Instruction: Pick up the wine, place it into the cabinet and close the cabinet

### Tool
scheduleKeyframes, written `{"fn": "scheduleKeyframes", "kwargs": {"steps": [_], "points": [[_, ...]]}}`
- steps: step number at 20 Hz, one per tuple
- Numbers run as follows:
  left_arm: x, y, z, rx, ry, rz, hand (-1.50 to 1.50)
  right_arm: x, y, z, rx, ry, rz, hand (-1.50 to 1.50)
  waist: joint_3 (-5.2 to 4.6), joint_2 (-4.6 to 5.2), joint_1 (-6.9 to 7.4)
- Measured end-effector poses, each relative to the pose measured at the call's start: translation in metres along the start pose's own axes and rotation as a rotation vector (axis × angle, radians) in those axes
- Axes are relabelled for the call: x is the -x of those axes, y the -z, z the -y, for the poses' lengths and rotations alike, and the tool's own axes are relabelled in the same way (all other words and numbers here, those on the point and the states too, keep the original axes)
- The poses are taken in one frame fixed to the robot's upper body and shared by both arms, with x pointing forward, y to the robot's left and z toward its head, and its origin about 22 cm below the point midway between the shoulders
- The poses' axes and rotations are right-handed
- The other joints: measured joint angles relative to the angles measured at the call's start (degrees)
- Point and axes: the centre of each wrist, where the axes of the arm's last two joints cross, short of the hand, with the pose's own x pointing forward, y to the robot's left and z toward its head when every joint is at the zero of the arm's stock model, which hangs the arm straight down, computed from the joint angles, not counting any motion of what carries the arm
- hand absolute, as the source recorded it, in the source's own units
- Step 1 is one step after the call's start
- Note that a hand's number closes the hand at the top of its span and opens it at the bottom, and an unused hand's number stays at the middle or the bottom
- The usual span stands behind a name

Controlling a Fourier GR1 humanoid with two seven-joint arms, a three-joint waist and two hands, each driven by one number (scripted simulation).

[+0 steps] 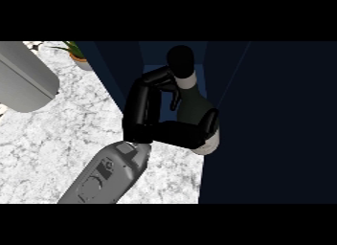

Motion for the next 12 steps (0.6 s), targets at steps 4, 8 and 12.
{"fn": "scheduleKeyframes", "kwargs": {"steps": [4, 8, 12], "points": [[0.01, 0.001, 0.001, -0.019, -0.028, -0.014, 1.5, 0.001, 0.001, 0.0, 0.001, -0.005, 0.007, -1.5, -0.01, 0.03, -0.01], [0.023, -0.001, -0.002, -0.038, -0.048, -0.02, 1.5, 0.003, -0.001, 0.004, 0.013, -0.02, 0.018, -1.5, 0.0, 0.05, 0.01], [0.035, -0.003, -0.005, -0.057, -0.045, -0.027, 1.5, 0.005, -0.002, 0.002, 0.009, -0.003, 0.027, -1.5, 0.0, 0.05, 0.1]]}}
